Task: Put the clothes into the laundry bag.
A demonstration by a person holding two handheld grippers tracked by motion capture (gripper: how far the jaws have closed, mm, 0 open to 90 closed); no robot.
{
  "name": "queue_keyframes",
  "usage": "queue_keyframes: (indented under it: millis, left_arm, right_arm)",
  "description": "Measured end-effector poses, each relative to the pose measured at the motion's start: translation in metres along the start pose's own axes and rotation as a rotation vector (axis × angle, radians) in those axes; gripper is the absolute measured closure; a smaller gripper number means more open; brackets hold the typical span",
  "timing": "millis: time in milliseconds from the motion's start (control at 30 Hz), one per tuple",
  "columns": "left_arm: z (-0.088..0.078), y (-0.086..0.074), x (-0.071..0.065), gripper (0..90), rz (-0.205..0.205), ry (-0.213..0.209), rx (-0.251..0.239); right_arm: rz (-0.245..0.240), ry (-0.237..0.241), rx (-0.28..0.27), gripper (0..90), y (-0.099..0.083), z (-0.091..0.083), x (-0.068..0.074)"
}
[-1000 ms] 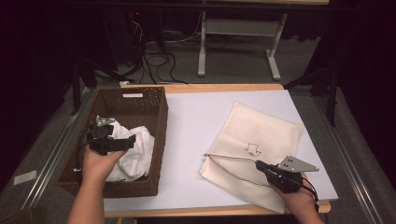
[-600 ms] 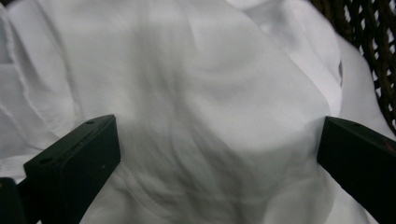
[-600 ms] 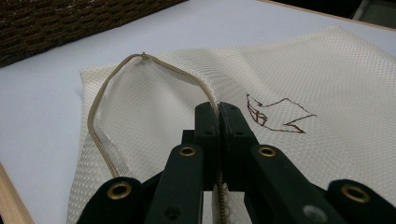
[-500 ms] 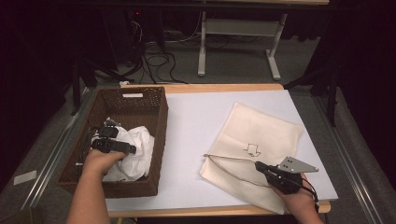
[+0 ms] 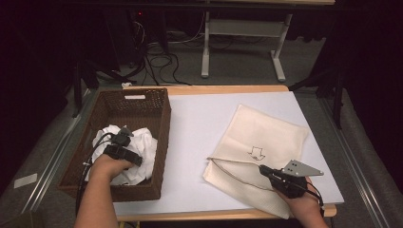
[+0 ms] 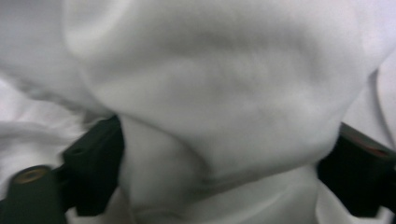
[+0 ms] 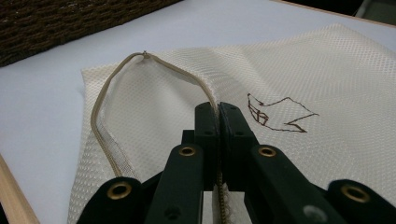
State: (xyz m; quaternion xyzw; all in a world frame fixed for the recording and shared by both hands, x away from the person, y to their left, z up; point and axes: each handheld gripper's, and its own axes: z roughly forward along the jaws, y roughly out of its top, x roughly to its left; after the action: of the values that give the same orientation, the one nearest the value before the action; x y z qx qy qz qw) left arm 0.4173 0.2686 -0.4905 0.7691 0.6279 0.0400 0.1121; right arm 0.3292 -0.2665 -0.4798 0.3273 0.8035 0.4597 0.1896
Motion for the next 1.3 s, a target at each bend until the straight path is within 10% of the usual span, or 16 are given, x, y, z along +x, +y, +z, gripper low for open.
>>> queue_keyframes:
  millis: [400, 633, 1300]
  left_arm:
    - [-0.011, -0.004, -0.011, 67.0, 0.116, -0.030, -0.092]
    - [-0.021, -0.006, -0.013, 73.0, 0.155, -0.014, -0.164]
    - [-0.059, -0.025, -0.021, 74.4, 0.217, 0.115, -0.594]
  right_arm:
    - [-0.008, -0.005, -0.001, 87.5, 0.000, 0.001, 0.001]
    - [-0.008, -0.008, -0.003, 87.5, 0.000, -0.001, 0.001]
    - [-0.019, -0.009, -0.006, 87.5, 0.000, -0.002, 0.001]
